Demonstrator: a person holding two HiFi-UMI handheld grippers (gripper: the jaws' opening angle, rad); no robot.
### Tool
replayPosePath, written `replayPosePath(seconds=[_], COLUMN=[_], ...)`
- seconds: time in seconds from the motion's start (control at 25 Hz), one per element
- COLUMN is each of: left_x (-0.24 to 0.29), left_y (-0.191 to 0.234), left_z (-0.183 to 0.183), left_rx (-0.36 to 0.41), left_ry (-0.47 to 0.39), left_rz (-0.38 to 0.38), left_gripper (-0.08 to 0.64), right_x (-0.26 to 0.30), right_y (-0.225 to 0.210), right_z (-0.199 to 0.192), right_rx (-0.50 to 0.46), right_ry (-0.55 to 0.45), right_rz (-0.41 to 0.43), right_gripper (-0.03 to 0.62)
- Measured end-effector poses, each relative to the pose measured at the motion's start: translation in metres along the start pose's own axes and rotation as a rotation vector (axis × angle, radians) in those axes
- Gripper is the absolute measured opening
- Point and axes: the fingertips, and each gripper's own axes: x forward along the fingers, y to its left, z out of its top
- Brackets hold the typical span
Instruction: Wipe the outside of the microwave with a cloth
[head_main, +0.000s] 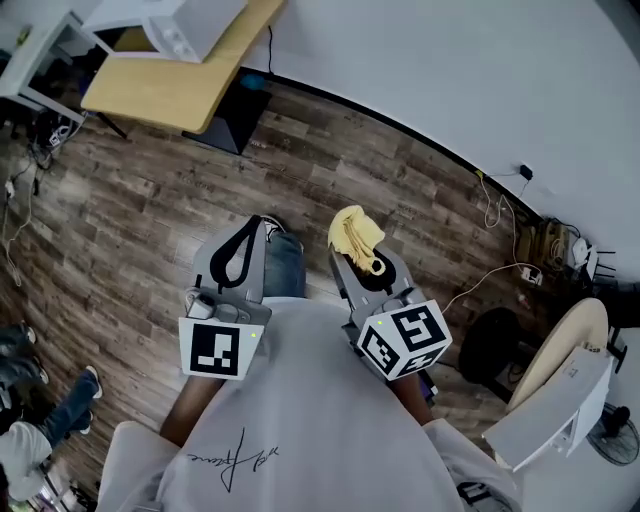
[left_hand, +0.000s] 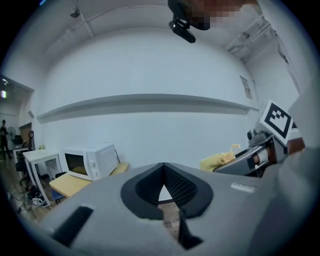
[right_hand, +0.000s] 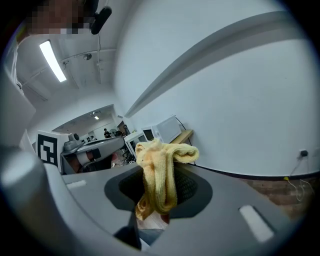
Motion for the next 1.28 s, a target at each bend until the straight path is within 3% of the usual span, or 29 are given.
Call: replayPosePath(seconds=[0.44,1.04,1.28], left_x=[0.105,0.138,0.149], left_y=[0.081,0.206,0.235], left_z=[0.024,0.018,0.002], left_rx=[0.025,-0.143,-0.152], left_ry=[0.038,0.046,0.076], left_rz=[-0.063,0.138,0.191], left_gripper=[-0.009,-0.009,-0.009], right_x=[0.133,0.252,0.297], right_y=[-0.028,-0.028,-0.030], right_z=[0.075,0.122,0.138], right_rx=[0.040,-0.114,-0.177], right_ry=[0.033,0.146,0.171], right_rz=[0.076,0.136,0.189], right_gripper=[0.124,0.124,0.124])
